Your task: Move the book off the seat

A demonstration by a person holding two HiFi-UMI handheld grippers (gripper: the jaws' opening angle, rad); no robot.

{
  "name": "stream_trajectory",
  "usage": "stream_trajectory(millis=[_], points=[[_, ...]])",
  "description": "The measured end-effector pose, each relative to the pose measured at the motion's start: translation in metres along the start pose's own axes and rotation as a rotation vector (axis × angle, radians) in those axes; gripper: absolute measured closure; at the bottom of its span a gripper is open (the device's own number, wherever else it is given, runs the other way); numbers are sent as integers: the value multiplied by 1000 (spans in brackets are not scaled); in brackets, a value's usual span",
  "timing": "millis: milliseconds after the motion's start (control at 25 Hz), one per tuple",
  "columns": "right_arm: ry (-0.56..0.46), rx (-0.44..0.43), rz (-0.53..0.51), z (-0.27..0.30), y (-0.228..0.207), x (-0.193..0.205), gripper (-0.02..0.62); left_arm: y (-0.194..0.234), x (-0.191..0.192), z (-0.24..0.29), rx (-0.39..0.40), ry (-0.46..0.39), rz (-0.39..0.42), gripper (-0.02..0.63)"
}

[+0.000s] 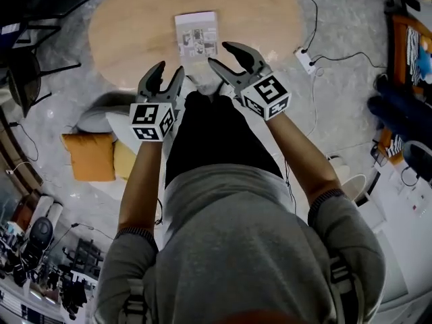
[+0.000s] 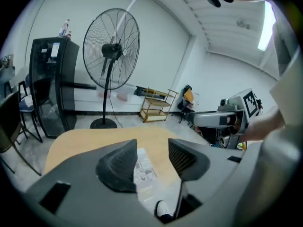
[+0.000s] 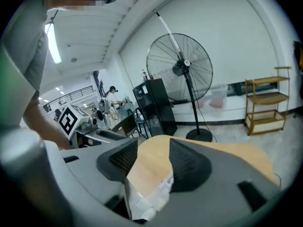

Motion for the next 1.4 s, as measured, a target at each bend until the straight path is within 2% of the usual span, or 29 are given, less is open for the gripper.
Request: stream_trajectory(millis=[200,400,520,720,880,1400], points=[[-81,-17,-141,-49,24,-64,413,-34,-71,-55,30,-142,76,420],[-167,-38,-182,-94,46,-113,437,-71,-123,-106,45,-247,199,477],[-205,-42,-211,-118,59,-133,453,-84,-143,-130,43,-295,231,519],[-257,-46,-205,-156,79,-149,537,-104,-160,-165,42,-340,230,580],[-301,-8,-243,-178,95,-164,588,-116,-169,-183,45,-368,265,591],[-349,11,-257,-202,112,-183,589,-147,-198,-205,78,-432,333,591]])
Point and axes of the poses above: the fingertips, and each gripper's own axes: z forward along the fingers, y to its left, x out of its underside, the point moved 6 cm from there along -z, backward along the fingers, and after that the axes turned 14 degrees about y, right-handed, at the moved point
